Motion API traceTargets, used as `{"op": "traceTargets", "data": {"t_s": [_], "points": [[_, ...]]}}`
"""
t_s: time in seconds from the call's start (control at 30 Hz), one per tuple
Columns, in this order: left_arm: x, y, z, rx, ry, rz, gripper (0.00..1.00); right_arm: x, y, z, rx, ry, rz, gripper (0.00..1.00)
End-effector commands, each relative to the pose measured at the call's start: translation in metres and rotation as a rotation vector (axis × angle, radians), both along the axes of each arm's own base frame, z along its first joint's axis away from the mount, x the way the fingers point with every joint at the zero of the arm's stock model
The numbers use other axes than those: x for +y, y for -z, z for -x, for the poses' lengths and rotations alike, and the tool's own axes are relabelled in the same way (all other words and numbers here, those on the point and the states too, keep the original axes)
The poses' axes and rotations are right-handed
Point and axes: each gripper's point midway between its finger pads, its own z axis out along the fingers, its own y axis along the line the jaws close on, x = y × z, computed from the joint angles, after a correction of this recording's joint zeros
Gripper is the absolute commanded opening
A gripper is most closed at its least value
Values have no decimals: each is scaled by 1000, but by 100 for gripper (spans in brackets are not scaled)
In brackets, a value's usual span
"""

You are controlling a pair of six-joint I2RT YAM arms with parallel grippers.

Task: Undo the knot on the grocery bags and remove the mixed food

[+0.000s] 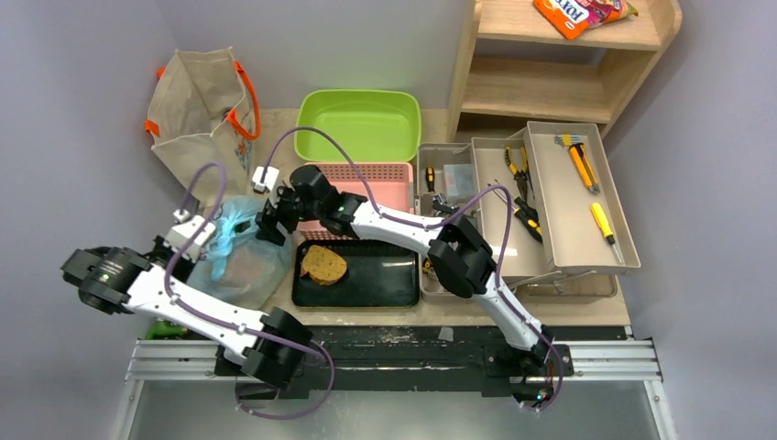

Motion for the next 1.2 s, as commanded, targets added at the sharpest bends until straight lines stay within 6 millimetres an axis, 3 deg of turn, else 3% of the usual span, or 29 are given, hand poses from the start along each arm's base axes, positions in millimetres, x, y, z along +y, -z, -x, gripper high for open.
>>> {"op": "traceTargets", "data": {"t_s": [0.0,0.1,0.23,0.53,0.8,1.0,1.07,1.17], "points": [[-44,3,-3,-109,215,-91,0,0,-90,16,-7,-106,-148,81],[-45,-2,-6,-124,202,-71,0,3,-113,16,4,-95,-205,84],[-41,-10,-7,-108,182,-7,0,10,-123,12,-40,-81,-225,86],[-43,-25,-13,-161,161,8,0,31,-87,-4,-130,-31,-155,87],[-39,-34,-18,-167,96,114,0,36,-54,1,-141,-50,-98,86],[-33,-40,-23,-183,72,134,0,36,-30,-10,-182,-14,-48,87],[-32,-41,-25,-190,70,140,0,35,-24,-16,-186,12,-26,79],[-23,-49,-33,-219,20,161,0,35,-32,-26,-203,71,-40,55]]}}
